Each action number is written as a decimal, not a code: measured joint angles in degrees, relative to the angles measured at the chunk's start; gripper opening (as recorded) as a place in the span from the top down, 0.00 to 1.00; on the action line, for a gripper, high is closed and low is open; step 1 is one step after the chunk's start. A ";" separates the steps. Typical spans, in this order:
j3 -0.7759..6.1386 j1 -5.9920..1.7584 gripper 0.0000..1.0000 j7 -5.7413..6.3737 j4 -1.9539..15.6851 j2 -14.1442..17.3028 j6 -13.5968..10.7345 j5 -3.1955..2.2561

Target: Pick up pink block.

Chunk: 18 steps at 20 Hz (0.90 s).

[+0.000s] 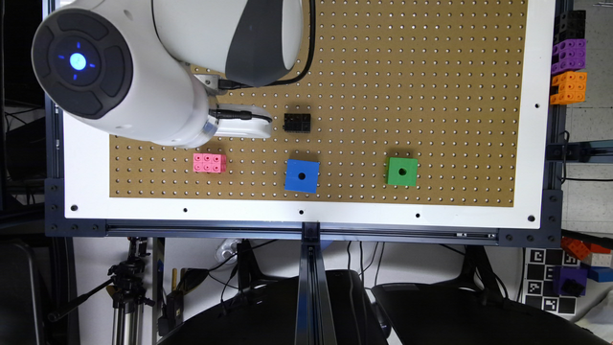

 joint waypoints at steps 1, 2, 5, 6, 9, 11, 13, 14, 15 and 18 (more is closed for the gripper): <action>0.00 0.00 0.00 0.00 -0.01 0.00 -0.04 0.00; 0.01 0.00 0.00 0.00 -0.10 0.00 -0.07 0.00; 0.01 -0.06 0.00 0.00 -0.26 0.01 -0.04 -0.05; -0.02 -0.15 0.00 -0.01 -0.16 0.02 -0.01 -0.11; -0.11 -1.19 0.00 -0.79 1.45 0.70 0.01 -0.32; -0.13 -2.40 0.00 -2.03 4.11 2.41 -0.04 -0.32; -0.12 -3.28 0.00 -2.99 7.43 5.08 -0.15 -0.31; -0.12 -3.44 0.00 -3.14 8.90 6.36 -0.21 -0.31; -0.12 -3.48 0.00 -3.16 10.20 7.50 -0.31 -0.31; -0.08 -3.47 0.00 -3.16 12.50 9.44 -0.73 -0.31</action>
